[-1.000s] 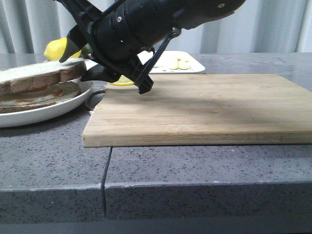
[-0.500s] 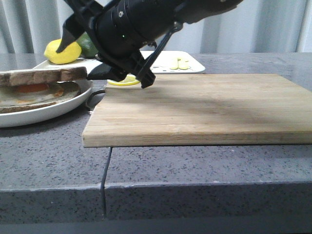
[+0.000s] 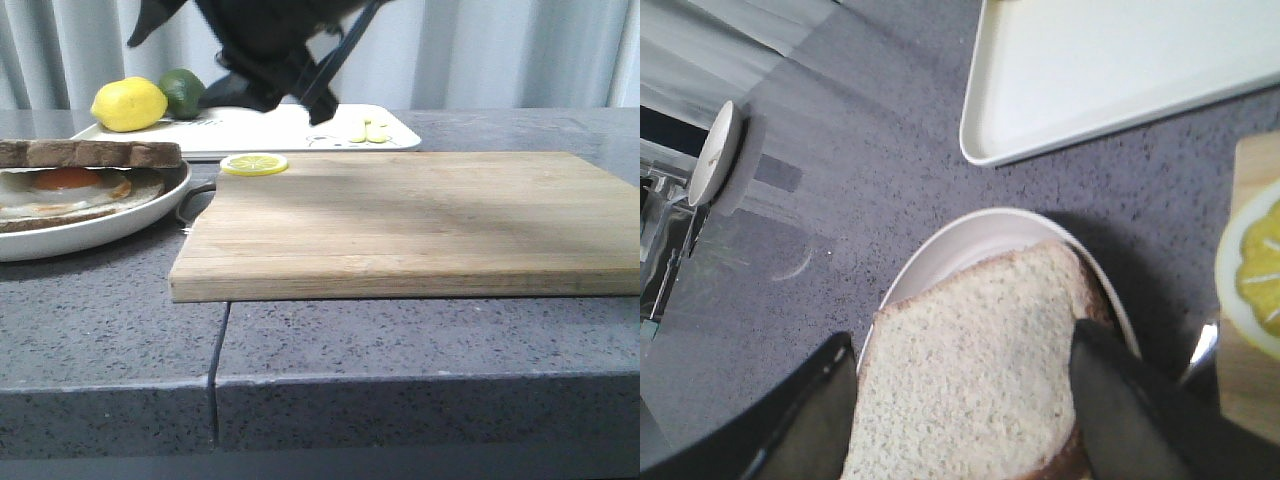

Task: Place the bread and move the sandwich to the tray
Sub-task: 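Raise the right gripper away from the sandwich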

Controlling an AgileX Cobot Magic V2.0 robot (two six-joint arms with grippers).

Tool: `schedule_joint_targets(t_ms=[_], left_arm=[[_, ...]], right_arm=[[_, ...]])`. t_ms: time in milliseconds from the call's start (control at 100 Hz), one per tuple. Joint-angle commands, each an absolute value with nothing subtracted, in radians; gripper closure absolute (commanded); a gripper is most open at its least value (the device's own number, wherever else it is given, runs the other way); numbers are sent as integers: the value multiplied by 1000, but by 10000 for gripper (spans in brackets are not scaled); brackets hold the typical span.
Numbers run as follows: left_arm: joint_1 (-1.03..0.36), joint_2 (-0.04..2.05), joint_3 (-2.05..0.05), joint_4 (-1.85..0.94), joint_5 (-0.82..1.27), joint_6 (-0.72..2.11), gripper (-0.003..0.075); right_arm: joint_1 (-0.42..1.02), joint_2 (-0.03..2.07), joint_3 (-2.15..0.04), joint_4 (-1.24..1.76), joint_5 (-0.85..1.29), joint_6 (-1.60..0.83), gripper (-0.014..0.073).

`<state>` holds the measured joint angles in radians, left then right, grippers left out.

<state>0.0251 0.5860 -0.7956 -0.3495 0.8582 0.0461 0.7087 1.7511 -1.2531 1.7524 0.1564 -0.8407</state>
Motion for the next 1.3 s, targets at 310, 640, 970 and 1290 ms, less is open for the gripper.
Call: schedule_joint_targets(t_ms=[310,640,970,1290], left_arm=[[19,596,-828,-375,805,40,269],[19,596,-828,-375,805,40,269],[19,596,-828,-375,805,40,269],[19,596,-828,-375,805,40,269]], right_arm=[[523,1423,-1243,1375,212,-803,121],[256,1081,-1036,950,242,-650,121],[143,738,-808,486,233,-387,121],[143,487,-601,267,181,-245,123]])
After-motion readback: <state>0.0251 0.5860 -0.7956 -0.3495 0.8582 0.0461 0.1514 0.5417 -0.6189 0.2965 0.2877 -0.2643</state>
